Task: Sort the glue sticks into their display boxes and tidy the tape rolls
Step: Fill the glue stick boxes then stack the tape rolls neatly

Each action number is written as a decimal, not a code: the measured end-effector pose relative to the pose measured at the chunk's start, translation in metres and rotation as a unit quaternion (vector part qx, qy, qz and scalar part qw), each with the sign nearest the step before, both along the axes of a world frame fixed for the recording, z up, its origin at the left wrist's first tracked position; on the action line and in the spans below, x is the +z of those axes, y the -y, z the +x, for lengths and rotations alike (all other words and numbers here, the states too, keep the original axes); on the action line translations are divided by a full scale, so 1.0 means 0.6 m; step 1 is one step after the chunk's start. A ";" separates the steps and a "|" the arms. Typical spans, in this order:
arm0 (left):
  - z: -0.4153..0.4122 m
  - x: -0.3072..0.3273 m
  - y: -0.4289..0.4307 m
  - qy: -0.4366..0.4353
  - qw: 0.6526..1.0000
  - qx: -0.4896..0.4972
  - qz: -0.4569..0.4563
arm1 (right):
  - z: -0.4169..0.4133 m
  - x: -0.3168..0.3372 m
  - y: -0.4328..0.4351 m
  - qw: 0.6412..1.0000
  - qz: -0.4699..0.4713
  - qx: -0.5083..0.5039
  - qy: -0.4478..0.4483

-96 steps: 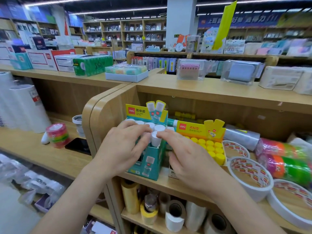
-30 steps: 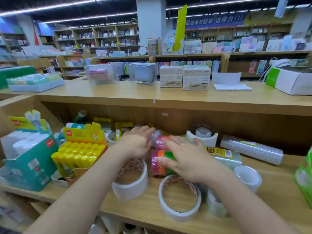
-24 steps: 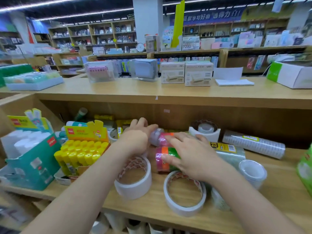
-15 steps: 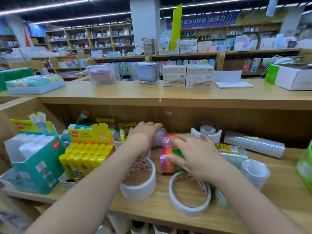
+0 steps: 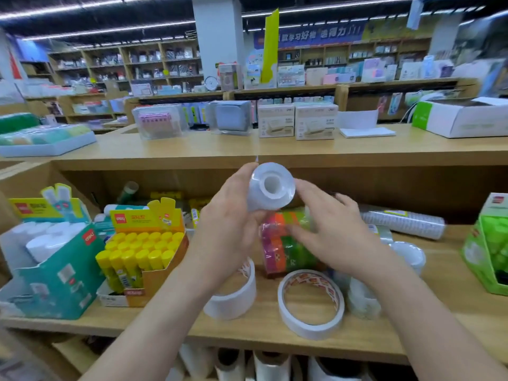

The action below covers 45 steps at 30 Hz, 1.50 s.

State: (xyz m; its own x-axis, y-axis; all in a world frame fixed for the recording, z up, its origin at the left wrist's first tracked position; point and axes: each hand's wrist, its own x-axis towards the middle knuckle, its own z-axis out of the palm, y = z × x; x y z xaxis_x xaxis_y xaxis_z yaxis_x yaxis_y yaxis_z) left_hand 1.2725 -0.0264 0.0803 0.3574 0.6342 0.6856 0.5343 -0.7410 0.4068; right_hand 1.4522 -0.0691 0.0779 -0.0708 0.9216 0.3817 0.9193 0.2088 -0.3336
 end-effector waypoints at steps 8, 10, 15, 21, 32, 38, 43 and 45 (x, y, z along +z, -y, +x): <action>0.121 0.044 0.075 0.029 0.973 -0.204 -0.101 | 0.095 0.062 0.114 0.961 0.163 -0.059 -0.216; 0.110 0.016 0.079 -0.091 0.976 -0.187 -0.060 | 0.145 0.040 0.127 0.939 0.192 -0.152 -0.239; 0.083 -0.089 0.104 -0.306 0.942 -0.129 0.052 | 0.228 -0.047 0.135 0.907 0.121 -0.312 -0.256; 0.124 -0.157 0.099 -0.297 0.950 -0.062 0.073 | 0.233 -0.109 0.128 0.903 0.091 -0.299 -0.294; 0.231 -0.166 0.091 -0.229 0.964 -0.126 0.036 | 0.222 -0.106 0.147 0.974 0.106 -0.181 -0.080; 0.274 -0.167 0.105 -0.200 0.975 -0.096 0.021 | 0.247 -0.122 0.132 0.960 0.166 -0.224 -0.021; 0.271 -0.148 0.117 -0.203 0.977 -0.066 0.016 | 0.217 -0.113 0.135 0.941 0.159 -0.297 0.010; 0.244 -0.126 0.111 -0.193 0.978 -0.072 0.025 | 0.191 -0.093 0.134 0.940 0.189 -0.286 0.009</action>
